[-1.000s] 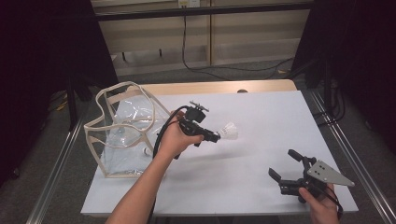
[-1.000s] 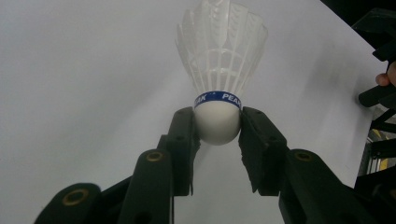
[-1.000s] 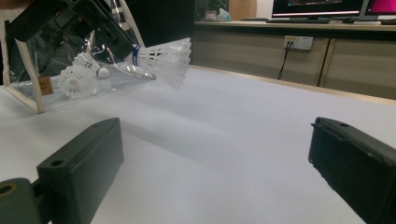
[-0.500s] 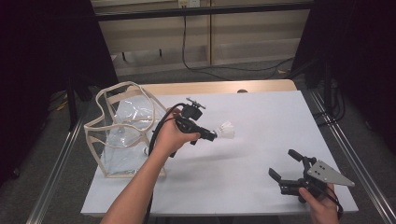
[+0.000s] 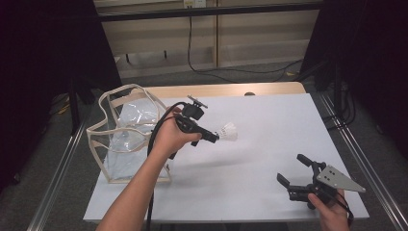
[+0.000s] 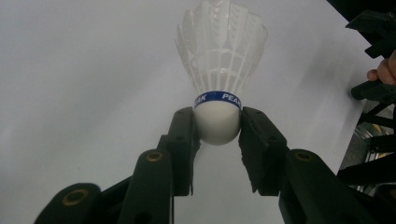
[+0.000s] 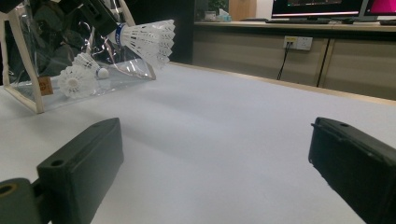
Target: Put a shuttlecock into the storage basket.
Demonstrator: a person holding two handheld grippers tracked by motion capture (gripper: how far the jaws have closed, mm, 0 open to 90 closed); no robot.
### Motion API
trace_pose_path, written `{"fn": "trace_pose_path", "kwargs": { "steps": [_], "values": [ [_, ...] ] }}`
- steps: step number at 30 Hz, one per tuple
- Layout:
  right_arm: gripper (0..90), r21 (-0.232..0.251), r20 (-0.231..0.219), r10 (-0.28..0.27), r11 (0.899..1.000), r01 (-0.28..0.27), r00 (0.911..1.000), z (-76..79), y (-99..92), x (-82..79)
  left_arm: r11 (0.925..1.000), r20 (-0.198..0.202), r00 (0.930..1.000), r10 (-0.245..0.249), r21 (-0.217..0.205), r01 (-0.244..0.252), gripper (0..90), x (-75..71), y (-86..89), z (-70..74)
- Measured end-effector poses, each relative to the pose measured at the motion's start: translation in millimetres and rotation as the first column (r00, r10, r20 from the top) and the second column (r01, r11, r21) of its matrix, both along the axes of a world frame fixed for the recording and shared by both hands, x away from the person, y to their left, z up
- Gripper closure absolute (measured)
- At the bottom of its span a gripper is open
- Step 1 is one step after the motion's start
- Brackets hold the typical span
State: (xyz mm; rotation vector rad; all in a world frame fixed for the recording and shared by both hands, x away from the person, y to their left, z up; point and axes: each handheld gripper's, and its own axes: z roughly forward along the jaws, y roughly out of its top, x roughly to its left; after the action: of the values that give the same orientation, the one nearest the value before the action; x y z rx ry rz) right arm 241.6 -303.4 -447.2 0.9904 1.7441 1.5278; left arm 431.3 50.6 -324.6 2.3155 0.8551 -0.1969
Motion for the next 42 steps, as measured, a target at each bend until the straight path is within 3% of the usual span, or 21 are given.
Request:
{"fn": "trace_pose_path", "kwargs": {
  "steps": [42],
  "values": [
    [2.8,-0.001,0.000,0.000,1.000,0.000,1.0000,0.1,0.1,-0.1,0.9989,-0.055,0.9983,0.021,0.043,-0.019,66.1,6.7,22.5,37.3]
  ]
}}
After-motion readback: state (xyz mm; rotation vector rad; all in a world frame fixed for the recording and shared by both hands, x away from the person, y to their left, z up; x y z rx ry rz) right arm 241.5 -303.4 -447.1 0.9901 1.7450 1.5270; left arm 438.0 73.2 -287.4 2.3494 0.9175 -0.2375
